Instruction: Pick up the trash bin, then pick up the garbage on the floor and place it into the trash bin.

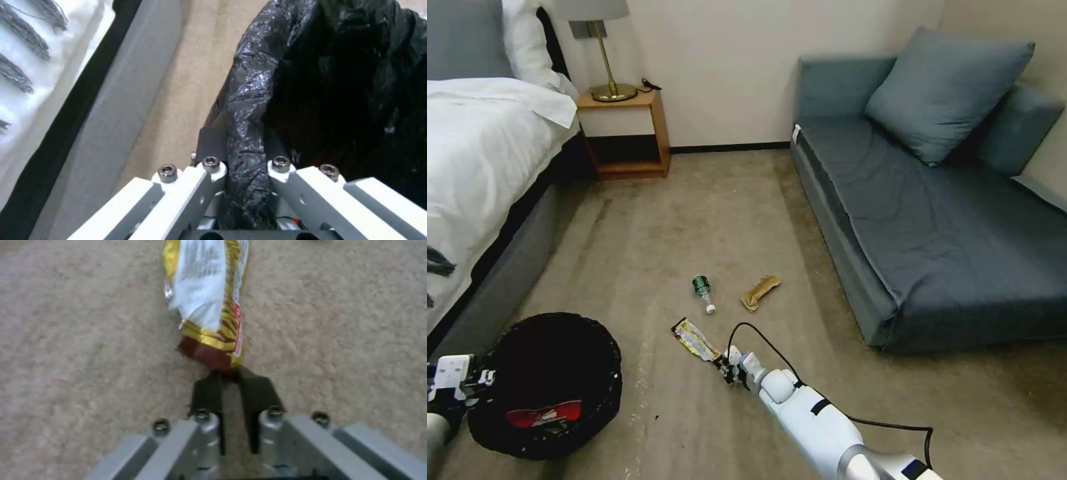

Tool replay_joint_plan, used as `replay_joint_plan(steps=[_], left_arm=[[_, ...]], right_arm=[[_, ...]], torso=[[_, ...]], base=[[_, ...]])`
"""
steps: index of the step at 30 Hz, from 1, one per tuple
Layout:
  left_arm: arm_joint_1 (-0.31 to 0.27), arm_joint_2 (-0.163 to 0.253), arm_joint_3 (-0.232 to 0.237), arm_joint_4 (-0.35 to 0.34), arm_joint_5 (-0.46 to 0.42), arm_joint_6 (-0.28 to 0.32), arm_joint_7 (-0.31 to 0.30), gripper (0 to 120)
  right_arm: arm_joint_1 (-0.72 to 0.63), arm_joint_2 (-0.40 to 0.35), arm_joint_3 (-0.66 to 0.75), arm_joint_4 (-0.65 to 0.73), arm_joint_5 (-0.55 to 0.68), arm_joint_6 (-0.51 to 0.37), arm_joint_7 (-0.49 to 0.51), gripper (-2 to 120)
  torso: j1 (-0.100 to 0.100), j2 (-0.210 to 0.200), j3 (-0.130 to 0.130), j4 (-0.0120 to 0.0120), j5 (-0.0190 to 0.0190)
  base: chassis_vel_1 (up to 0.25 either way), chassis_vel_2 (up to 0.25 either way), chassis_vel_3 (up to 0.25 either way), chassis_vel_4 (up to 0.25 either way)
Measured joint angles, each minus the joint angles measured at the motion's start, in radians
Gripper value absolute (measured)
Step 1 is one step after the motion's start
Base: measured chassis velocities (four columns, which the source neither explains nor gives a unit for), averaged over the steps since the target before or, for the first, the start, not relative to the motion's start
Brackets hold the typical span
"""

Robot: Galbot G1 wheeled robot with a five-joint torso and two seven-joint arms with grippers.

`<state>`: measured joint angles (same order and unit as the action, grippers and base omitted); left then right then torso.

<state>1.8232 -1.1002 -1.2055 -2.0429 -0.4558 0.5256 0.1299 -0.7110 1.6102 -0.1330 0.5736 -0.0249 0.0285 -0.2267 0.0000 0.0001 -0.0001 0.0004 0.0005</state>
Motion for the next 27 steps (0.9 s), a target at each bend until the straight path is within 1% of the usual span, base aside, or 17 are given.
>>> replay_joint_plan(steps=[1, 2, 3, 6, 10, 11, 14, 15, 18, 20, 21, 25, 26, 27], left_arm=[[0.000, 0.000, 0.000, 0.000, 0.000, 0.000, 0.000, 5], [0.000, 0.000, 0.000, 0.000, 0.000, 0.000, 0.000, 5], [0.000, 0.000, 0.000, 0.000, -0.001, 0.000, 0.000, 5], [-0.001, 0.000, 0.000, 0.000, -0.001, 0.000, 0.000, 5], [-0.007, 0.000, 0.004, 0.000, -0.002, 0.000, 0.000, 5], [-0.007, 0.000, 0.004, 0.000, -0.002, 0.000, 0.000, 5], [-0.013, -0.003, 0.010, 0.004, -0.002, 0.000, 0.000, 5], [-0.013, -0.003, 0.010, 0.004, -0.002, 0.000, 0.000, 5], [-0.018, -0.008, 0.017, 0.006, -0.003, 0.000, 0.000, 5], [-0.022, -0.012, 0.020, 0.008, -0.004, -0.001, 0.000, 5], [-0.022, -0.012, 0.020, 0.008, -0.004, -0.001, 0.000, 5], [-0.030, -0.019, 0.026, 0.009, -0.007, -0.003, 0.001, 5], [-0.030, -0.019, 0.026, 0.009, -0.007, -0.003, 0.001, 5], [-0.032, -0.021, 0.028, 0.009, -0.007, -0.003, 0.001, 5]], right_arm=[[0.000, 0.000, 0.000, 0.000, 0.000, 0.000, 0.000, 10], [0.000, 0.000, 0.000, 0.000, -0.001, 0.001, 0.002, 2], [-0.001, 0.000, 0.000, 0.001, -0.001, 0.003, 0.005, 0], [-0.005, -0.001, -0.001, 0.008, 0.000, 0.008, 0.009, 0], [-0.022, -0.005, -0.014, 0.052, 0.028, 0.023, 0.019, 0], [-0.022, -0.005, -0.014, 0.052, 0.028, 0.023, 0.019, 0], [-0.050, -0.004, -0.040, 0.146, 0.071, 0.052, 0.035, 0], [-0.050, -0.004, -0.040, 0.146, 0.071, 0.052, 0.035, 0], [-0.092, -0.009, -0.063, 0.291, 0.123, 0.062, 0.058, 0], [-0.120, -0.051, -0.071, 0.396, 0.167, 0.059, 0.076, 0], [-0.120, -0.051, -0.071, 0.396, 0.167, 0.059, 0.076, 0], [-0.160, -0.149, -0.075, 0.603, 0.258, 0.025, 0.112, 0], [-0.160, -0.149, -0.075, 0.603, 0.258, 0.025, 0.112, 0], [-0.167, -0.172, -0.074, 0.646, 0.279, 0.015, 0.120, 0]], torso=[[0.000, 0.000, 0.000, 0.0000, 0.0000], [0.000, 0.000, 0.000, -0.0003, -0.0001], [0.000, 0.000, 0.000, -0.0003, -0.0001], [0.000, 0.000, 0.000, -0.0004, -0.0003], [0.000, 0.000, 0.000, -0.0014, -0.0014], [0.000, 0.000, 0.000, -0.0014, -0.0014], [0.000, 0.000, 0.000, -0.0008, -0.0009], [0.000, 0.000, 0.000, -0.0008, -0.0009], [0.000, 0.000, 0.000, 0.0000, -0.0005], [0.000, 0.000, 0.000, 0.0000, -0.0007], [0.000, 0.000, 0.000, 0.0000, -0.0007], [0.000, 0.000, 0.000, -0.0007, -0.0007], [0.000, 0.000, 0.000, -0.0007, -0.0007], [0.000, 0.000, 0.000, -0.0005, -0.0006]], base=[[0.000, 0.000, 0.000, 0.000], [0.000, 0.000, 0.000, 0.000], [0.000, 0.000, 0.000, 0.000], [0.000, 0.000, 0.000, 0.000], [0.000, 0.000, 0.000, 0.000], [0.000, 0.000, 0.000, 0.000], [0.000, 0.000, 0.000, 0.000], [0.000, 0.000, 0.000, 0.000], [0.000, 0.000, 0.000, 0.000], [0.000, 0.000, 0.000, 0.000], [0.000, 0.000, 0.000, 0.000], [0.000, 0.000, 0.000, 0.000], [0.000, 0.000, 0.000, 0.000], [0.000, 0.000, 0.000, 0.000]])
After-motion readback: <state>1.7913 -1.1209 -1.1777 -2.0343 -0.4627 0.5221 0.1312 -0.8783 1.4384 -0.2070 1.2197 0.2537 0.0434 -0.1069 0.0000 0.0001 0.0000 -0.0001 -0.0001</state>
